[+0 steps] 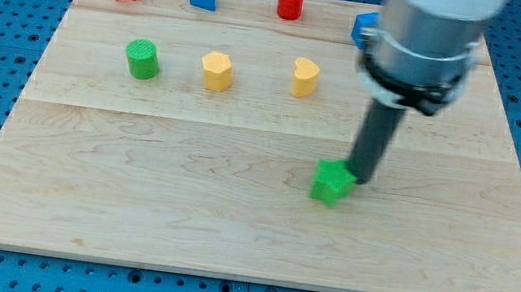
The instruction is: Push the yellow heart to the right side of the board
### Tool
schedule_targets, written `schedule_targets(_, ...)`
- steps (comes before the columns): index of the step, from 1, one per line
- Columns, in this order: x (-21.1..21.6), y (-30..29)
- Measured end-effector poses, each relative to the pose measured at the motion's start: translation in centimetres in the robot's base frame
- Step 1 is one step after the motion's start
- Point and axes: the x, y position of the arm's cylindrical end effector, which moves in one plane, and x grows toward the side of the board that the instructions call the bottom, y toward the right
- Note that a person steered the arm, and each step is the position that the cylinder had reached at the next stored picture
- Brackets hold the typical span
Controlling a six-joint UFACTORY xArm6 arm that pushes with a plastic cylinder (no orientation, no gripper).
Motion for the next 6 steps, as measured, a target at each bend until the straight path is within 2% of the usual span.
schedule_targets(1,-4.5,-2.9)
schedule_targets(2,-6.9,-9.3)
schedule_targets(3,-10.9,-10.8)
schedule_targets(4,-13.9,-8.3)
schedule_targets(5,-14.1,-7.8)
schedule_targets(6,-13.4,-3.2)
